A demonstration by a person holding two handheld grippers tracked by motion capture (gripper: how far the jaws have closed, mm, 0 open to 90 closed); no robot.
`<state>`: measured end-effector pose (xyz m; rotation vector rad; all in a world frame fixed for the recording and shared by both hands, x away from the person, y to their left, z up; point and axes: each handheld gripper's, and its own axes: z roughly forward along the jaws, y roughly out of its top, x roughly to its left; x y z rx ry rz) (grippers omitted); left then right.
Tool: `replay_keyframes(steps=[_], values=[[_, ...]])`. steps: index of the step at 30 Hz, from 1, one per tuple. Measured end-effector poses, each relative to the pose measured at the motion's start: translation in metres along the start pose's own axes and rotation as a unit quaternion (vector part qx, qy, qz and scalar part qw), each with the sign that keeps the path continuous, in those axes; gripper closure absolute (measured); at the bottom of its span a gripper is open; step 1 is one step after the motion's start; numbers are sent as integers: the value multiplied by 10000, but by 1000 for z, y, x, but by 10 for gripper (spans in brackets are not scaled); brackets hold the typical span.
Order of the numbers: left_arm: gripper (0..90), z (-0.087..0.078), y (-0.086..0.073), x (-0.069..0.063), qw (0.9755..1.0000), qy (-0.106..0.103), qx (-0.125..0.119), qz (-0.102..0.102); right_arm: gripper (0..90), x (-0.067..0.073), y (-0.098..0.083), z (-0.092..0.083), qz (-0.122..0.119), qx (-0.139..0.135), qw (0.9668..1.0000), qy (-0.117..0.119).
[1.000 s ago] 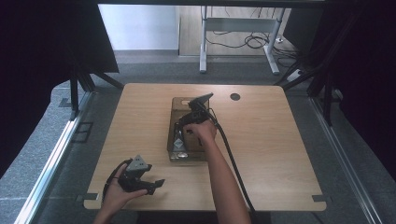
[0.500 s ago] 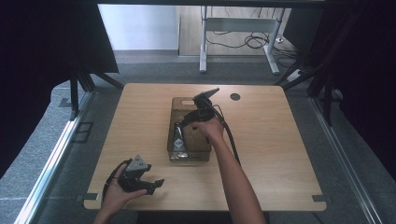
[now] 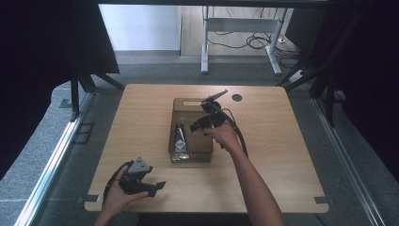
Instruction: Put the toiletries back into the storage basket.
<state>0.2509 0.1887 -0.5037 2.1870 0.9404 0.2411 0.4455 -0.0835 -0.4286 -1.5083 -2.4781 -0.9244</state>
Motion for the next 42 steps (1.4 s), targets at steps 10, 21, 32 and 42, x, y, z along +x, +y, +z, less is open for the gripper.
replay_keyframes(steps=[10, 21, 32, 42], values=[[217, -2, 0, 1, 10000, 68, 13, -21, 417, -12, -29, -36, -431, -282, 9986, 107], [217, -3, 0, 0, 9999, 112, -6, -36, 426, -44, -79, -69, -554, -694, 9958, 209], [217, -2, 0, -2, 9999, 128, 27, -31, 411, -70, -127, -78, -721, -886, 9934, -7], [217, -1, 0, -2, 9999, 135, 46, -39, 407, -98, -166, -69, -590, -1049, 9925, -202]])
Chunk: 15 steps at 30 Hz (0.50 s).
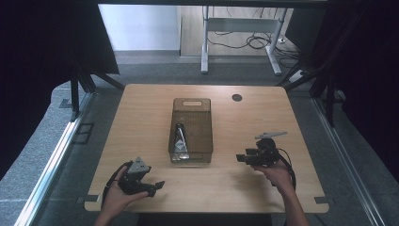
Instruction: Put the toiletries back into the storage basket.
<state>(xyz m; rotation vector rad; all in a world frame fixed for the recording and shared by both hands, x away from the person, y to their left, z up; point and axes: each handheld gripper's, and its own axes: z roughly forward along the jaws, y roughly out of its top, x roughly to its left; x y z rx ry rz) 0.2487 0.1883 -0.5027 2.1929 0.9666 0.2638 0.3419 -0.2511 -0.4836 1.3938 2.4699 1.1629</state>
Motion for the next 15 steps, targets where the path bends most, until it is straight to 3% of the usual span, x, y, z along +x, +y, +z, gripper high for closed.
replay_keyframes(steps=[3, 8, 10, 15], values=[[217, 1, 0, 0, 10000, 1, 7, -14, 405, -4, -12, 4, -14, 46, 9998, -184], [217, 2, 0, 0, 10000, -2, 24, 3, 403, -13, -27, 11, 82, 107, 9997, -226], [217, 2, 0, 0, 10000, -10, 22, 12, 399, -13, -29, 12, 24, 159, 9991, -382], [217, 1, -1, 0, 10000, -1, 12, -2, 396, -13, -29, 9, 53, 42, 9995, -320]])
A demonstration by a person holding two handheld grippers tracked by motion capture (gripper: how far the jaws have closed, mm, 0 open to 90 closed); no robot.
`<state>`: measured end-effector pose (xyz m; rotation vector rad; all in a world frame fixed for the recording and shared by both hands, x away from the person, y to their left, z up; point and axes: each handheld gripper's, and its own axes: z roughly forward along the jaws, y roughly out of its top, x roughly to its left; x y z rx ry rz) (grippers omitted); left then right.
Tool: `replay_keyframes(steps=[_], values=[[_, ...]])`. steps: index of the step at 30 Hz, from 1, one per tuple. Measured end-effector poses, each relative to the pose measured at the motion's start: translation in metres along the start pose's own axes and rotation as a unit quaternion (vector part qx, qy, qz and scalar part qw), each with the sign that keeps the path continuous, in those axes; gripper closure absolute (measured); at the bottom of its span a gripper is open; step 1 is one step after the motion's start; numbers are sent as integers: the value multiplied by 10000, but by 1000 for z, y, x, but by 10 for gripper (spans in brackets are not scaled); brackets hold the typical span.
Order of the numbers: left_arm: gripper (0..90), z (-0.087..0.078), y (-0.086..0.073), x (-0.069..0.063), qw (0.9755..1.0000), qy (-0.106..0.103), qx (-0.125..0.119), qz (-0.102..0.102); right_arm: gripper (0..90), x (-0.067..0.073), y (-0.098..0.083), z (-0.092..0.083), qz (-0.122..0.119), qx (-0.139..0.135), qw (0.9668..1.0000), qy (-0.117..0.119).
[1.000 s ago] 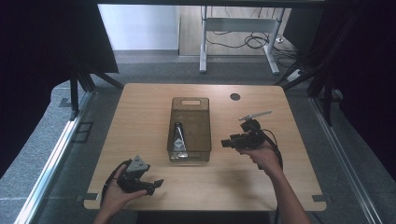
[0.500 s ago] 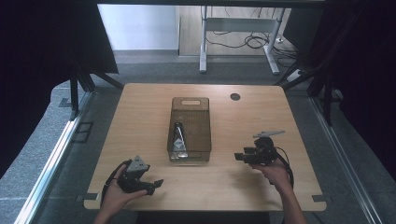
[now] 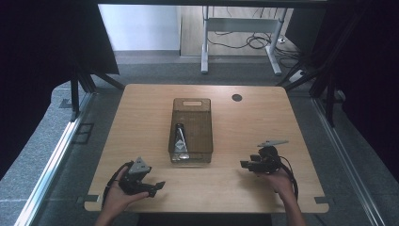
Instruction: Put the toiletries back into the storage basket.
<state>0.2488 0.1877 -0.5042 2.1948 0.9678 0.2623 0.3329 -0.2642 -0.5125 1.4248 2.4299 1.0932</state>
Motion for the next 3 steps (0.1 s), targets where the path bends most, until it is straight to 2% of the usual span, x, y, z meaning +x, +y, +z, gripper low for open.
replay_keyframes(steps=[3], values=[[217, 0, 0, 1, 10000, 1, 1, 16, 380, 1, -1, -1, -19, -33, 10000, 1]])
